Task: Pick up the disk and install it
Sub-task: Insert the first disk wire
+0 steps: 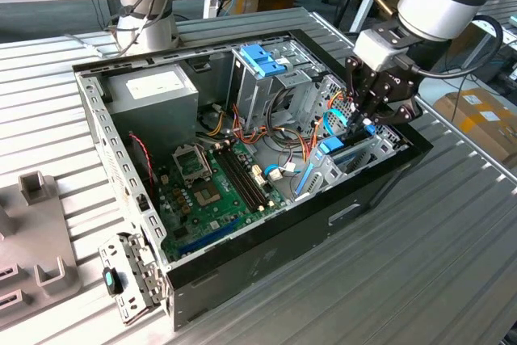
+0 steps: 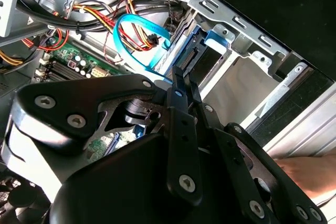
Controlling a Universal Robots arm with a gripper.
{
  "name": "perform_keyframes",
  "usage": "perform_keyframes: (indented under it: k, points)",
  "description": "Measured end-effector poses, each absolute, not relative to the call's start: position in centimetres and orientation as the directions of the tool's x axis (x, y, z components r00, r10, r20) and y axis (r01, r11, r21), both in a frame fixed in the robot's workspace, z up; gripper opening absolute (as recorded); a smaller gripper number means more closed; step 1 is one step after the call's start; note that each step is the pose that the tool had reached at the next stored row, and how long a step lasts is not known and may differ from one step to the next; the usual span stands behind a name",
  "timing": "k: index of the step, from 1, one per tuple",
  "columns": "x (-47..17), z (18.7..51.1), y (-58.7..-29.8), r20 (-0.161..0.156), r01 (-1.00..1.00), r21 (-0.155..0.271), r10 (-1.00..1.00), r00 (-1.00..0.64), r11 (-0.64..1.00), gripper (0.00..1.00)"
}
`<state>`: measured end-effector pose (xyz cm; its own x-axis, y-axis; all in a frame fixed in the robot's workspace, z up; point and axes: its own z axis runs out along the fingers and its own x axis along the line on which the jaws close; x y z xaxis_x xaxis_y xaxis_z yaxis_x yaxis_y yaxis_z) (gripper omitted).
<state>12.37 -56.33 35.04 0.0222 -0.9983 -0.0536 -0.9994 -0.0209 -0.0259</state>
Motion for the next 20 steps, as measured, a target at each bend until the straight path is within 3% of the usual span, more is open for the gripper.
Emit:
perform_keyframes:
  k: [20]
  points:
    - [12.34,34.69,-56.45,-0.054,-0.999,-0.026,-0.998,0.025,-0.024,0.16]
